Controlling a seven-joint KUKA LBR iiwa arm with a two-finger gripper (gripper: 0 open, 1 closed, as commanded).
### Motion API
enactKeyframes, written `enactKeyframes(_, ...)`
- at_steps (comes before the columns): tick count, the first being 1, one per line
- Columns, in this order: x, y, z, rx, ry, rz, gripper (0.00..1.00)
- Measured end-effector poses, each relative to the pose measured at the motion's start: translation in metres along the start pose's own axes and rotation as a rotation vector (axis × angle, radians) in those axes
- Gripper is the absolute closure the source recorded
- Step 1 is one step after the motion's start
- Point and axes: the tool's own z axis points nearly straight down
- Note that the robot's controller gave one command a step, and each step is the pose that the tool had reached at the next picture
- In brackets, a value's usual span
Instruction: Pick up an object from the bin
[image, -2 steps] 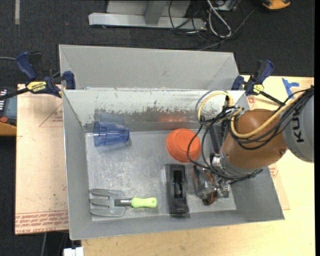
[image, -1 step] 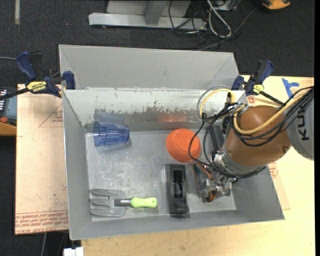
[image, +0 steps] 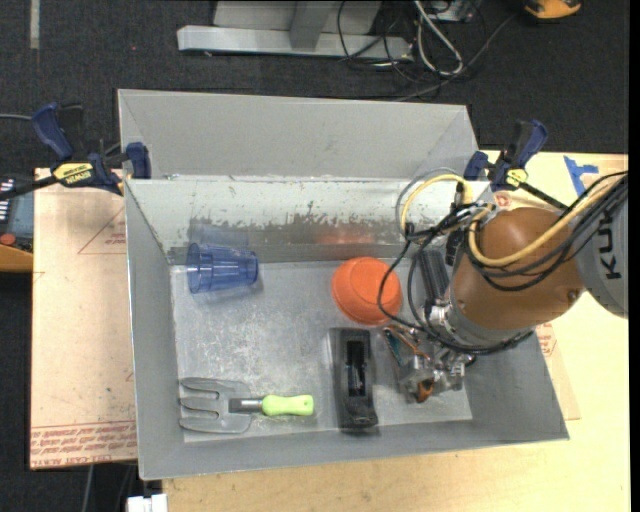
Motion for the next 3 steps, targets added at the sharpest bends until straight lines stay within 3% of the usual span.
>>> enactKeyframes(3,-0.002,0.0,-0.03,-0.002,-0.003,0.007,1.0)
